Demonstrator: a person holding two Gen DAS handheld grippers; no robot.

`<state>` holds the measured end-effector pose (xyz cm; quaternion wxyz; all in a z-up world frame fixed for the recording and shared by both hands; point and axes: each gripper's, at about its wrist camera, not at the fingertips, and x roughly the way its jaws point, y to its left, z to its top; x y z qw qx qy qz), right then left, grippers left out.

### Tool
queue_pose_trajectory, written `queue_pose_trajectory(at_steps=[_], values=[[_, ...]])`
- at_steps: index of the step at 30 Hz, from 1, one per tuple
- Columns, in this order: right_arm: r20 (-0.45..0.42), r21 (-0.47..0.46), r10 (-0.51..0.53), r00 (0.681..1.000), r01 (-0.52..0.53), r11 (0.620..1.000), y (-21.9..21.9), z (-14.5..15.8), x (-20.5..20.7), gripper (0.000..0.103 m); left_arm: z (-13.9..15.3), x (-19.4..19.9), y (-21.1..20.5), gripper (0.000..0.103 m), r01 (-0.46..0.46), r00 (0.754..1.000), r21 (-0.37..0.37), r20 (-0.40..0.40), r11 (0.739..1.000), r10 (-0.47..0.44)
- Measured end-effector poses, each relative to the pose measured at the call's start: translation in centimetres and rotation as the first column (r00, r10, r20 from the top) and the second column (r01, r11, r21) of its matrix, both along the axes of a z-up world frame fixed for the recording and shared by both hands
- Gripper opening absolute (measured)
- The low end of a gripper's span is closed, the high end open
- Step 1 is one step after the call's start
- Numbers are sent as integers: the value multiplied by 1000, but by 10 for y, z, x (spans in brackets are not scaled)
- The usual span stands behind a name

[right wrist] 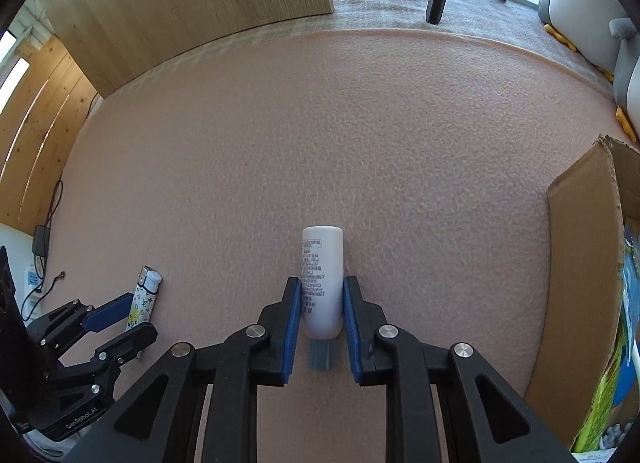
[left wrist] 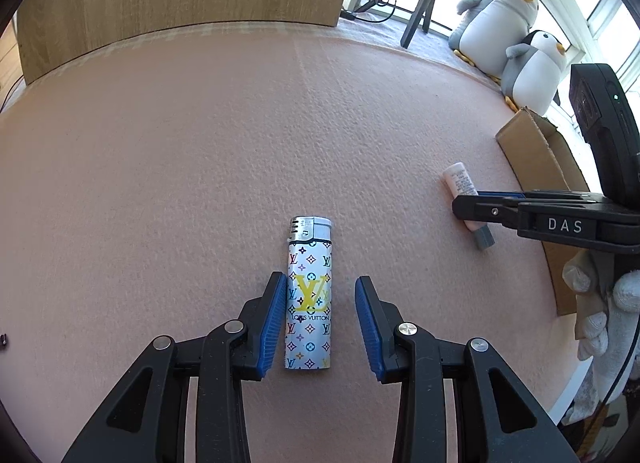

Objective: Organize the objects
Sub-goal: 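Grasp the white lotion bottle with the right gripper while the left gripper holds the lighter, then carry the lotion bottle into the box with the right gripper while the left carries the lighter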

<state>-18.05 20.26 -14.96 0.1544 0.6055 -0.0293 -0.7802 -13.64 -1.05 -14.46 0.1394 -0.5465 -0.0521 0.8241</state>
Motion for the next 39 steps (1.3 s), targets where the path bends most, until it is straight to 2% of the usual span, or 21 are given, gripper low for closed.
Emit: queue_pose_trajectory(at_steps=[6,10,17,22,30,39], values=[[-17,1,44,999,-44,999,-9,2,41,19,1,8,6,37,2,1000,-24,-13,1000,-3],[-40,14,44,998,-44,999,-10,0,59,19,0,12,4,24,-32,999,-9,-26,999,32],[-47,-10,16,999,-16,1000,-5,-4,74,19,0,29,14,24,-31,999,33,-13,999,31],[-69,-31,-7,998,5,1000,14,7,86,19,6,43,28,24,-15,1000,47,-21,999,16],[-107,-52,-28,994,23,998,33,28,95,19,32,51,59,24,36,996,45,-83,998,-32],[-172,-94,-79,982,63,994,64,61,104,19,74,43,111,25,117,978,58,-178,991,-105]])
